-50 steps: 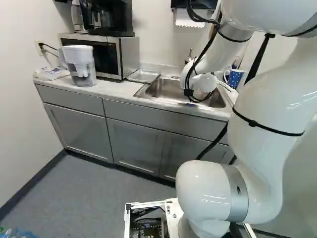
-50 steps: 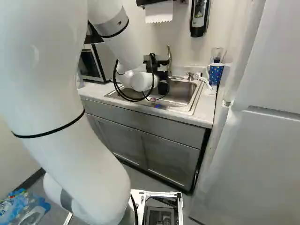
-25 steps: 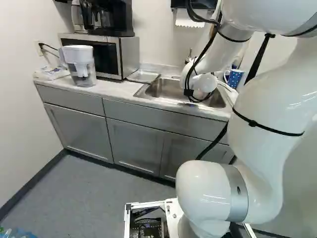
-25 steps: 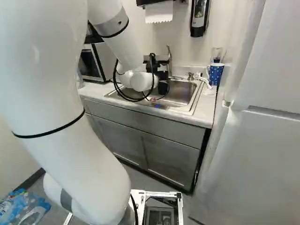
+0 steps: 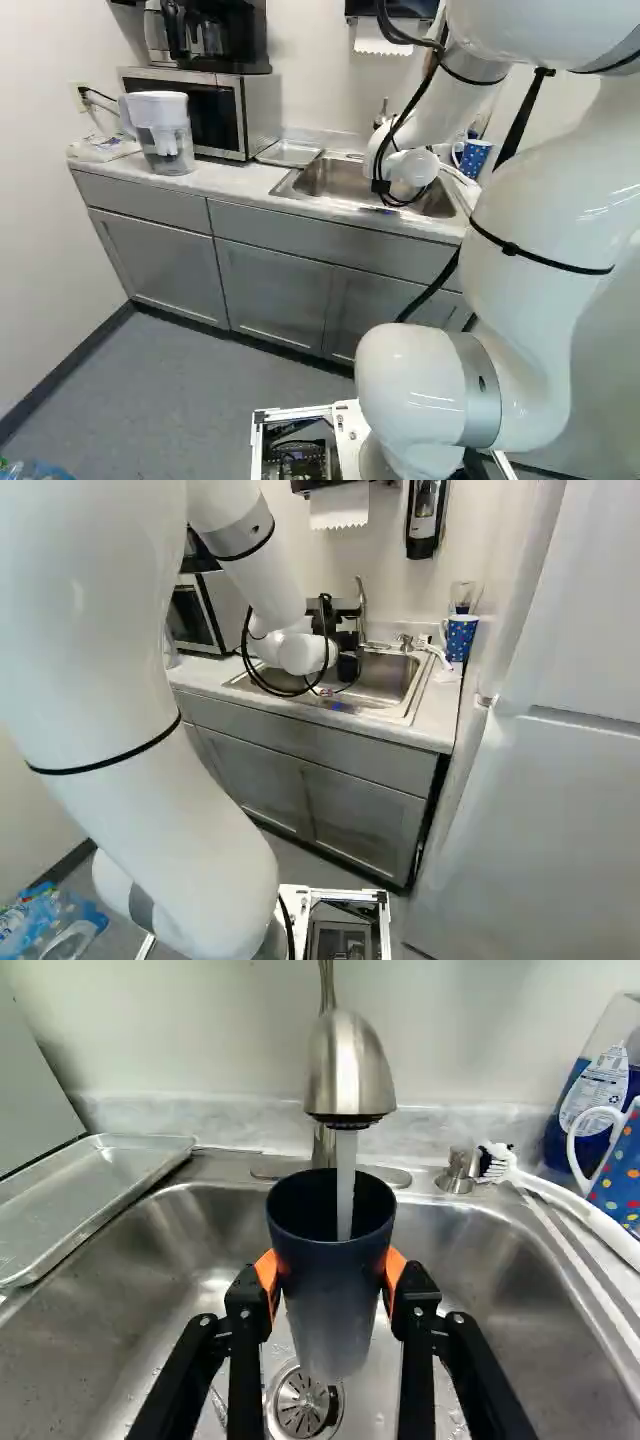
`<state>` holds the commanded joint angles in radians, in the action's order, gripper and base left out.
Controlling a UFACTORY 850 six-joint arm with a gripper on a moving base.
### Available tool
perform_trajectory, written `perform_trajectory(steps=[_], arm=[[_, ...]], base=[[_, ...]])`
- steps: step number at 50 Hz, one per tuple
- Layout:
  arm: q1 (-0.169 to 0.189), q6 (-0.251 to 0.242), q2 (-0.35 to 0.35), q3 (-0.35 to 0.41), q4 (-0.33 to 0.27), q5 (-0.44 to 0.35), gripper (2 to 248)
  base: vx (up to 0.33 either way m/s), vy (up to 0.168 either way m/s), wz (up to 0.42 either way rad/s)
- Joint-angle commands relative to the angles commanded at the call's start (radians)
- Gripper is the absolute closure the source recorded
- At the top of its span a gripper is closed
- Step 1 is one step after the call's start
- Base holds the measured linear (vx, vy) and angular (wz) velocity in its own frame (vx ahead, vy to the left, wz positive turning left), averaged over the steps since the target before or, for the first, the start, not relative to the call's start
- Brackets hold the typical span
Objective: Rinse the cup and place it in the tray
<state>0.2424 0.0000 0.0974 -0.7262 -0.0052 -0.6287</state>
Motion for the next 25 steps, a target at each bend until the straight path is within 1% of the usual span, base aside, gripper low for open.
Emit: perform_trajectory(steps=[25], arm=[[0.0, 0.0, 0.0, 0.0, 0.0, 0.0, 128]], base=[[0.0, 0.0, 0.0]])
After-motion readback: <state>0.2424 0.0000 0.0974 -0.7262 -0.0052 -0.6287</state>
